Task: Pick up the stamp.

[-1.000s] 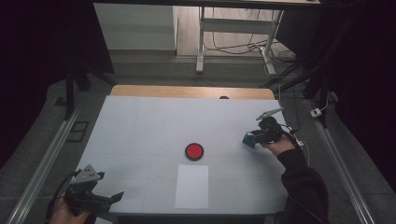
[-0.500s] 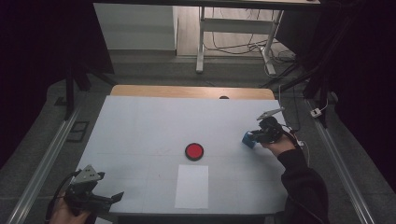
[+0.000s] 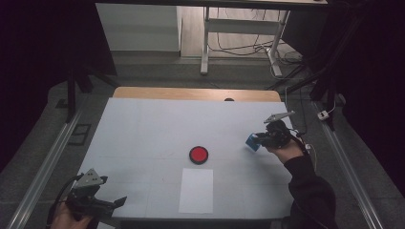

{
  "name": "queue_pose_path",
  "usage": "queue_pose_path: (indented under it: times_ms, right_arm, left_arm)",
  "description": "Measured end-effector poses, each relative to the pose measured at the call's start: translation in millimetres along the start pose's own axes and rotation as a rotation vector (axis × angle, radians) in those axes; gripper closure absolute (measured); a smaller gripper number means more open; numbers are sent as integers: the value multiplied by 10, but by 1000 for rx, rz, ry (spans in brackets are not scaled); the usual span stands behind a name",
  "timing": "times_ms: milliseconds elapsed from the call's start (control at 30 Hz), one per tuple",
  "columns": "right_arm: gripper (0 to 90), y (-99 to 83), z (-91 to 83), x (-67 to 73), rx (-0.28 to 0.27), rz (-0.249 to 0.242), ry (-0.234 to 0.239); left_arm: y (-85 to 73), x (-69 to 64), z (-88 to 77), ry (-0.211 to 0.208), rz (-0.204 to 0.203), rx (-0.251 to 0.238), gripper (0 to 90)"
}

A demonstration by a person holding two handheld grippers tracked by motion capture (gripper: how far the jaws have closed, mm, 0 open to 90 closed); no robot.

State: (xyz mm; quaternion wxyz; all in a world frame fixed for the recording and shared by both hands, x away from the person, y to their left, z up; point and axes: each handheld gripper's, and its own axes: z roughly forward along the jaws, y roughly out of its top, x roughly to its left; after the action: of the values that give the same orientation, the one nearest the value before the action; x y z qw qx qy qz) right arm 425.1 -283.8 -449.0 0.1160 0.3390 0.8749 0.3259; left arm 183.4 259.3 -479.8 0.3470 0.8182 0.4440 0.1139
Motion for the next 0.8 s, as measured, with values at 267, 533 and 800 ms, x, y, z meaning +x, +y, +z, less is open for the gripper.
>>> queue_pose_path:
  times_ms: [267,533,800]
  right_arm:
    - [704,29,-89,150,-38,-18,27]
    - [704,45,-115,321,-54,-31,44]
    - [704,61,-137,499,-74,-50,73]
  left_arm:
    - [0,-4,-1,1,2,-1,17]
    - [0,-3,0,1,2,1,18]
    - [1,-3,1,1,2,1,18]
